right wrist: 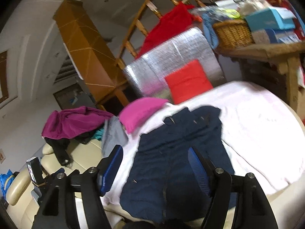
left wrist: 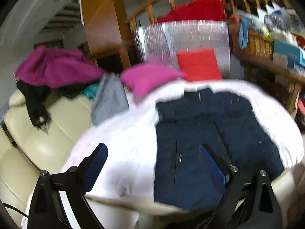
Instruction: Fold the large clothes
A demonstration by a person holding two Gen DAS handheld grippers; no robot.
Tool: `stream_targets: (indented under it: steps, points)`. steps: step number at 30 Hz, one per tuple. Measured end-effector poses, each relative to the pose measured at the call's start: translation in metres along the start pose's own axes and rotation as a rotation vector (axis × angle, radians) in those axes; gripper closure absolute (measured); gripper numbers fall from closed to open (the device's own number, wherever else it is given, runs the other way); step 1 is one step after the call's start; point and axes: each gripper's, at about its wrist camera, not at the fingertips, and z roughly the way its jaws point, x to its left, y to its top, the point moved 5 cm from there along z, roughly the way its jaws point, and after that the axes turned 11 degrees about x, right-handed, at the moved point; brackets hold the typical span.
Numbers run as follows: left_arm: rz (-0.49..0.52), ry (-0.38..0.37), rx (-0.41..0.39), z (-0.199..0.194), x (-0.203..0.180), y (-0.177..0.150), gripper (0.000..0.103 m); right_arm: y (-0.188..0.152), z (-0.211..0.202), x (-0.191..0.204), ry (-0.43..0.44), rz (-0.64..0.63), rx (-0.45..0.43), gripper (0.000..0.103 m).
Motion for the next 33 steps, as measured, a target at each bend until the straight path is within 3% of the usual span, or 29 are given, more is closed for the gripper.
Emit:
stream_targets:
  steps: [5,10,13,19,23,28,33]
  points:
    - [-0.016,-0.038,0.226,0.071,0.013,-0.047,0.007,-0.032,0.033,-0.061,-0.089,0.107,0.131,0.026]
    - [-0.01,-0.047,0.327,0.111,0.017,-0.079,0.007,-0.063,0.065,-0.117,-0.141,0.215,0.228,0.026]
    - [-0.011,-0.036,0.354,0.123,0.016,-0.087,0.007,-0.074,0.081,-0.14,-0.159,0.255,0.258,0.026]
    - [-0.051,-0.091,0.397,0.144,0.019,-0.092,0.007,-0.084,0.109,-0.165,-0.187,0.262,0.304,0.026]
    - [-0.064,-0.108,0.396,0.153,0.019,-0.087,0.007,-0.083,0.126,-0.172,-0.2,0.27,0.308,0.026]
    - [-0.021,-0.069,0.381,0.165,0.011,-0.083,0.007,-0.088,0.15,-0.18,-0.208,0.285,0.338,0.026]
    - [-0.026,-0.137,0.421,0.182,0.004,-0.089,0.007,-0.098,0.174,-0.164,-0.198,0.222,0.405,0.028]
